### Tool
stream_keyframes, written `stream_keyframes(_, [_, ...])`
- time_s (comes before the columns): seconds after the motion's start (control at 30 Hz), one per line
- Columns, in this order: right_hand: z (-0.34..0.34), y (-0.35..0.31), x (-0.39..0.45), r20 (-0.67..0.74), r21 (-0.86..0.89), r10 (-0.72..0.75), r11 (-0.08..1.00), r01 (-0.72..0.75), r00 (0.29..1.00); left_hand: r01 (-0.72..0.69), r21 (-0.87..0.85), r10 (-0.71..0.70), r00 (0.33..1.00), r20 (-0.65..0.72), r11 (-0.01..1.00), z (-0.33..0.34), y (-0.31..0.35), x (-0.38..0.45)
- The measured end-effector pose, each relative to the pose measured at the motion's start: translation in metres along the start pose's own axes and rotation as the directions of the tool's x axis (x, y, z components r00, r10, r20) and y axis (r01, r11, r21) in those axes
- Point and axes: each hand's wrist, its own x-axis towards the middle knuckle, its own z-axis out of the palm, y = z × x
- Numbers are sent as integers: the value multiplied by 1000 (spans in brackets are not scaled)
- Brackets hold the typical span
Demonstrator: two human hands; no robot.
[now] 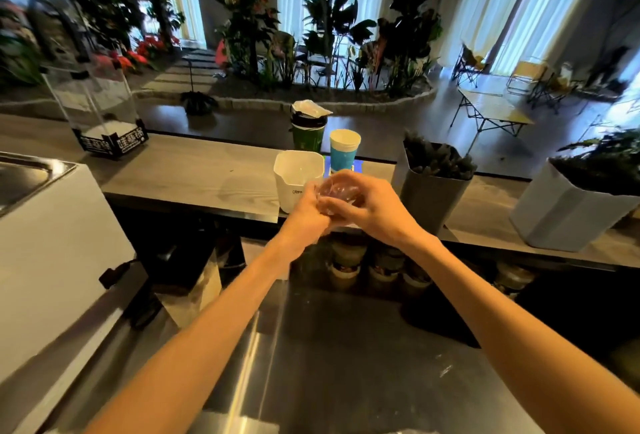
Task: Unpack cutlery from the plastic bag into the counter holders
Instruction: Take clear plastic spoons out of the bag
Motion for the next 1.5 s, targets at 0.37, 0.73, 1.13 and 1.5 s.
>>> stream_keyframes(0.37, [-14,4,121,-113,-51,-92,995,87,989,-119,49,118,993,27,992,-58,59,88])
stream_keyframes(0.73, [16,31,150,-122,-87,-2,996,-8,993,-174,494,179,983,38,852,-112,39,109])
stream_keyframes(1.13, [35,40,141,21,-228,62,972,-56,998,-225,557,292,956,-33,799,-127,36,94])
stream_keyframes(1.5, [34,40,113,-32,-290,19,957,-28,999,-224,649,336,940,-51,727,-105,32,84])
